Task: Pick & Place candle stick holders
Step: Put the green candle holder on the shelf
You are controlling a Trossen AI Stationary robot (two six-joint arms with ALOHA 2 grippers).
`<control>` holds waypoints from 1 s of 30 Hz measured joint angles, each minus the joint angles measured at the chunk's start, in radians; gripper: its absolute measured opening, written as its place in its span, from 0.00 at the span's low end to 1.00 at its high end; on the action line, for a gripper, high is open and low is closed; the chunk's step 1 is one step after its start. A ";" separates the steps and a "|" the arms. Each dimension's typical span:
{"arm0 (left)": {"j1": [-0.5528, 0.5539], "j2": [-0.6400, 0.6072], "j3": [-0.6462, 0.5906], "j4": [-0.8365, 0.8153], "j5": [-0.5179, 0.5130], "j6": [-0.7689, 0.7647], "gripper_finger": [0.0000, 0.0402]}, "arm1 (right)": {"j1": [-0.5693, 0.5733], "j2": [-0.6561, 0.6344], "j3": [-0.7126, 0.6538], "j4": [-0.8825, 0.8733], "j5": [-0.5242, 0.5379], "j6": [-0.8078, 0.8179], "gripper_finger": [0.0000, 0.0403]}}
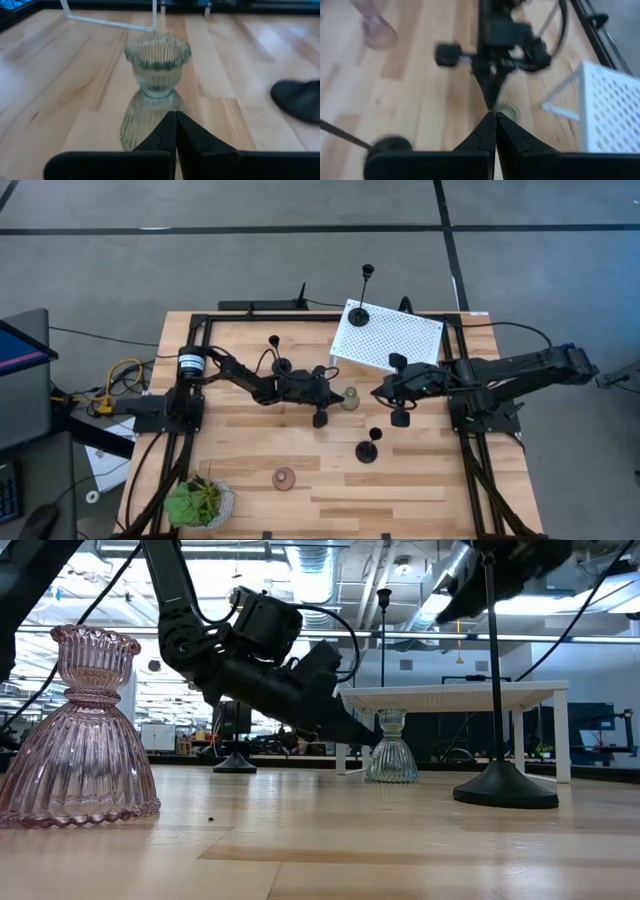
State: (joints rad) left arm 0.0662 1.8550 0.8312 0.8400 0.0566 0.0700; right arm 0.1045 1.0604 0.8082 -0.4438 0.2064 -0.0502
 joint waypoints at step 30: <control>0.000 -0.414 -0.350 -0.034 0.079 0.083 0.01 | -0.128 0.319 0.001 0.212 -0.132 -0.150 0.00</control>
State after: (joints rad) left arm 0.0666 1.4410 0.4814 0.8062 0.1352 0.1528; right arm -0.0234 1.3793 0.8087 -0.2319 0.0744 -0.2002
